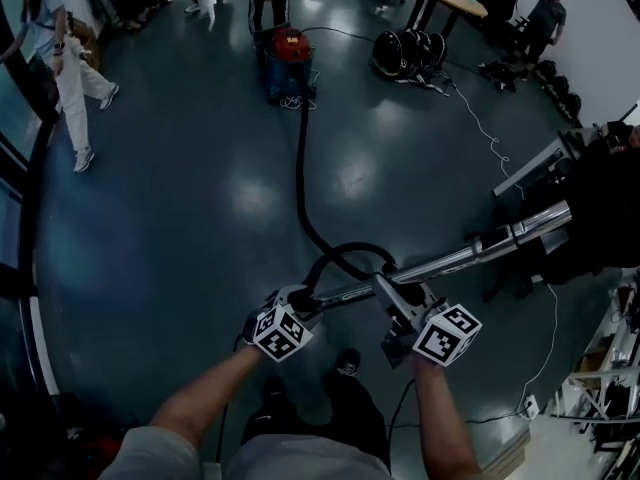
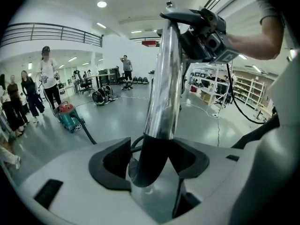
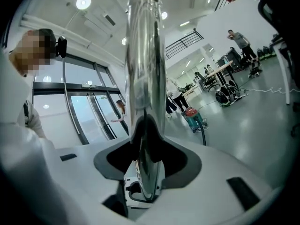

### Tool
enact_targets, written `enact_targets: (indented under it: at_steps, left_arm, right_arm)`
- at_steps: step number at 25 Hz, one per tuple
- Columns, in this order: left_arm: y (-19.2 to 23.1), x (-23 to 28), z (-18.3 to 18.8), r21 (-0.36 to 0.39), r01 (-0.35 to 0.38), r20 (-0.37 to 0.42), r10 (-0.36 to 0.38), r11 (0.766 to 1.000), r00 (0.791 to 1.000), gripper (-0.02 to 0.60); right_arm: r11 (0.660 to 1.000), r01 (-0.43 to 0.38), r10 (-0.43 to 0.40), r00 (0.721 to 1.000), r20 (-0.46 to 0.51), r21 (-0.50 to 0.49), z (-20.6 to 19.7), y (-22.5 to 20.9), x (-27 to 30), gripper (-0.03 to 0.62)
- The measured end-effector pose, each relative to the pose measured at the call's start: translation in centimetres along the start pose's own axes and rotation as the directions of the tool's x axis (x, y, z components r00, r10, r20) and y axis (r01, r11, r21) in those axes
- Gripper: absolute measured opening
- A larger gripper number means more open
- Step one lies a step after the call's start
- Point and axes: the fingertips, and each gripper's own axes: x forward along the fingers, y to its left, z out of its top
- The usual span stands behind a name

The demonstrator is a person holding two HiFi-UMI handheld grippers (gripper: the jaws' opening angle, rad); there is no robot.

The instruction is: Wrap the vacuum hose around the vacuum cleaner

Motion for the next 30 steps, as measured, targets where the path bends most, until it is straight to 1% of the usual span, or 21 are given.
enact_targets:
  at_steps: [3, 6, 8, 12, 15, 17, 21, 24, 27, 30]
  left_arm:
    - [-1.3, 1.3, 3.1, 0.042, 0.01, 0.013, -0.011, 0.999, 1.0, 0.239]
    - [-2.4, 3.3, 7.2, 0.094, -0.003, 0.026, 0.001, 0.996, 1.0, 0.23]
    - [-2.9, 4.4, 10.0, 0.142, -0.026, 0.024, 0.023, 0.99, 0.999, 0.135]
    - [-3.2, 6.7, 15.4, 0.194, -0.075, 0.015, 0.073, 0.978, 0.997, 0.126]
    - [-3.3, 8.1, 19.2, 0.237, -0.114, 0.02, 0.113, 0.965, 0.993, 0.123]
    - [-3.5, 8.6, 21.4, 0.267, -0.128, 0.023, 0.127, 0.955, 0.992, 0.121]
    - [-3.8, 9.8, 24.8, 0.324, -0.128, 0.014, 0.131, 0.937, 0.991, 0.121]
    - [-3.9, 11.2, 27.2, 0.371, -0.132, 0.007, 0.14, 0.919, 0.99, 0.12]
    - [-3.9, 12.0, 29.2, 0.412, -0.121, 0.002, 0.131, 0.903, 0.991, 0.118]
    - [-3.9, 12.7, 30.5, 0.449, -0.099, -0.009, 0.115, 0.888, 0.993, 0.118]
  right_arm:
    - [1.0, -0.017, 0.016, 0.999, 0.028, 0.019, 2.4, -0.9, -2.0, 0.166]
    - [0.999, -0.035, 0.033, 0.998, 0.053, 0.034, 5.5, -3.4, -4.5, 0.166]
    - [0.997, -0.045, 0.041, 0.997, 0.068, 0.055, 7.8, -5.5, -5.8, 0.166]
    - [0.993, -0.039, 0.031, 0.997, 0.075, 0.107, 12.0, -10.4, -8.5, 0.166]
    - [0.99, -0.034, 0.021, 0.996, 0.092, 0.137, 14.6, -14.0, -10.6, 0.166]
    - [0.986, -0.035, 0.017, 0.994, 0.107, 0.163, 16.0, -16.3, -11.7, 0.166]
    - [0.969, -0.044, 0.01, 0.99, 0.141, 0.242, 17.7, -20.5, -13.7, 0.167]
    - [0.954, -0.04, -0.005, 0.989, 0.149, 0.297, 18.4, -23.7, -15.3, 0.176]
    - [0.935, -0.021, -0.031, 0.99, 0.141, 0.355, 18.6, -26.1, -16.3, 0.193]
    - [0.91, 0.019, -0.077, 0.989, 0.123, 0.414, 18.0, -28.3, -17.1, 0.21]
